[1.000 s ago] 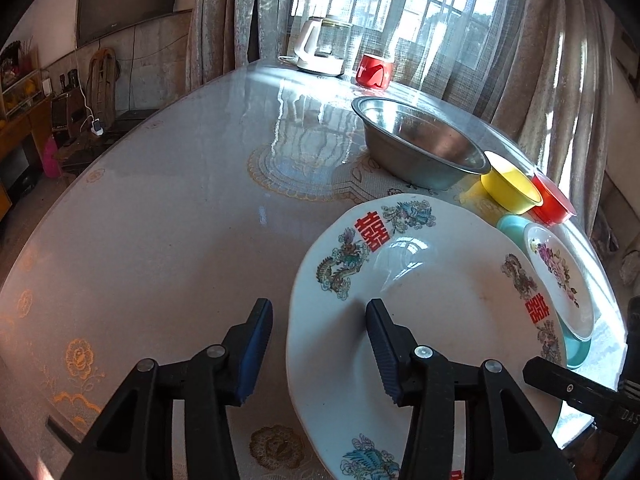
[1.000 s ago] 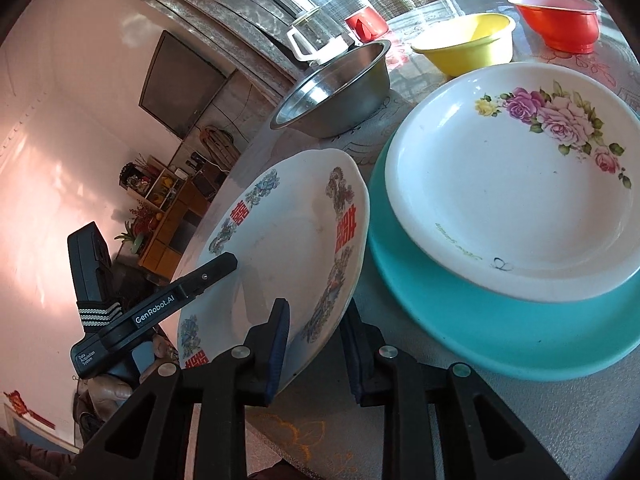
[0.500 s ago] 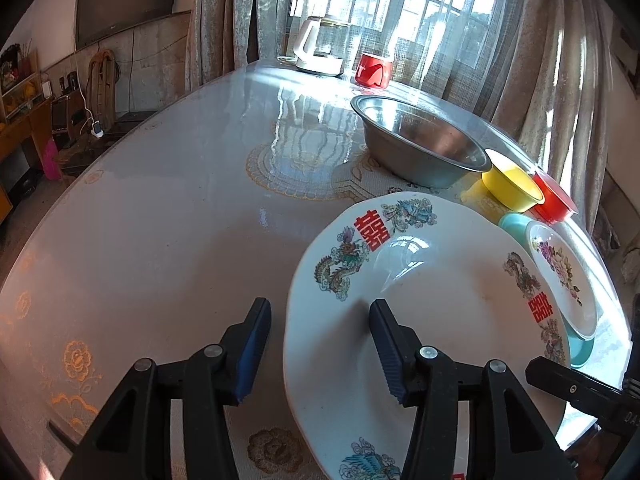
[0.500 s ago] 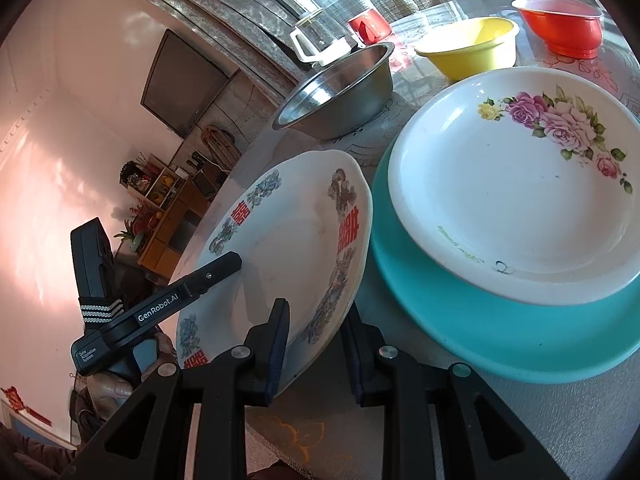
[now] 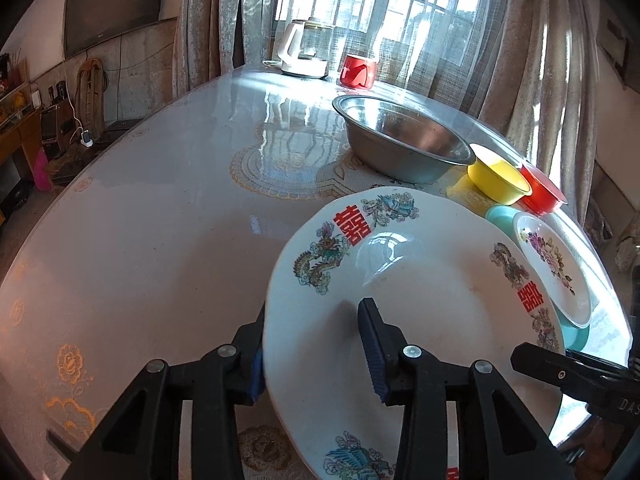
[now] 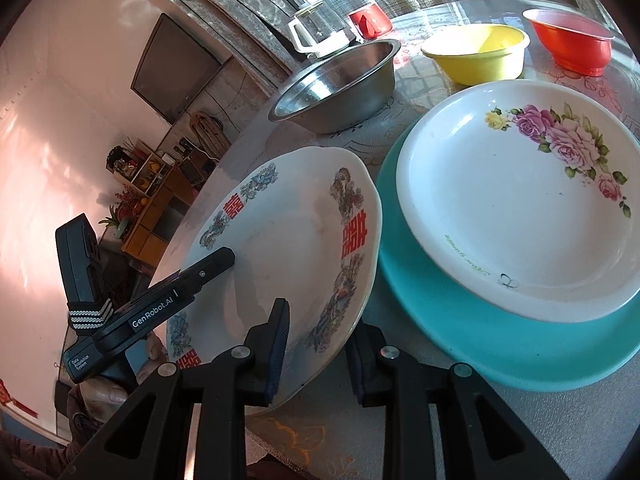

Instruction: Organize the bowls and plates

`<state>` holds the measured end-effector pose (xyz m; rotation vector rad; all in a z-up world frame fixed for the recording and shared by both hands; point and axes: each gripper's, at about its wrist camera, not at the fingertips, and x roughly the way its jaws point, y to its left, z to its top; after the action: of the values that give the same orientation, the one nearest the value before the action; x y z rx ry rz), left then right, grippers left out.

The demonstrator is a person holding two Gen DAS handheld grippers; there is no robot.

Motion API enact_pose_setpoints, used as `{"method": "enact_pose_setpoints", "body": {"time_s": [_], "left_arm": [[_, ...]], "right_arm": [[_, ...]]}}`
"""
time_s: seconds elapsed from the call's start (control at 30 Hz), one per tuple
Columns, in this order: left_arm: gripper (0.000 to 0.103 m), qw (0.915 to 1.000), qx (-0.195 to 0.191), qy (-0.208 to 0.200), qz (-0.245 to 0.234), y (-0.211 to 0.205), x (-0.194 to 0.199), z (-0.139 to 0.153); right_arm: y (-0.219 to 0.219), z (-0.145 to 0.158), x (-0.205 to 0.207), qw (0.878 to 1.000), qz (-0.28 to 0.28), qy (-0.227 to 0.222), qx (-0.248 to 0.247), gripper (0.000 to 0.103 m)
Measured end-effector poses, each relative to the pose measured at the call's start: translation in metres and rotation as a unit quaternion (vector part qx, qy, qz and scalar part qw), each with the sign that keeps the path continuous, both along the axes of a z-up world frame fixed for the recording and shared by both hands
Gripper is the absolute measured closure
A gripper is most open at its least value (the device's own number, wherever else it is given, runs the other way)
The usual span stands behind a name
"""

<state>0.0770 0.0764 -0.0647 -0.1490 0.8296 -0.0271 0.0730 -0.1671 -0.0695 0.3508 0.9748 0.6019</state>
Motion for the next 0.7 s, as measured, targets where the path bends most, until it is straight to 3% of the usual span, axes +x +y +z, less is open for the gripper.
{"method": "enact_pose_setpoints", "body": {"time_s": [0.07,0.17,0.3,0.7], "left_arm": [[0.062,1.0,0.007,-0.004,0.0,0.0,-0.002,0.001],[0.066,1.0,0.0,-0.001,0.002,0.003,-0.004,0.003],[0.066,0.9996,0.027,-0.007,-0.003,-0.003,-0.009,0.004],[0.066,0.9994,0.018,-0.025,-0.016,-0.004,-0.021,0.01]], "right_arm": [[0.008,0.002,0.0,1.0,0.0,-0.012,-0.028,0.082],[0.013,0.001,0.0,0.999,-0.002,-0.02,-0.037,0.082],[0.017,0.002,0.0,0.998,-0.003,-0.034,-0.052,0.081],[0.007,0.01,-0.002,0.997,0.004,-0.056,-0.051,0.081]]}}
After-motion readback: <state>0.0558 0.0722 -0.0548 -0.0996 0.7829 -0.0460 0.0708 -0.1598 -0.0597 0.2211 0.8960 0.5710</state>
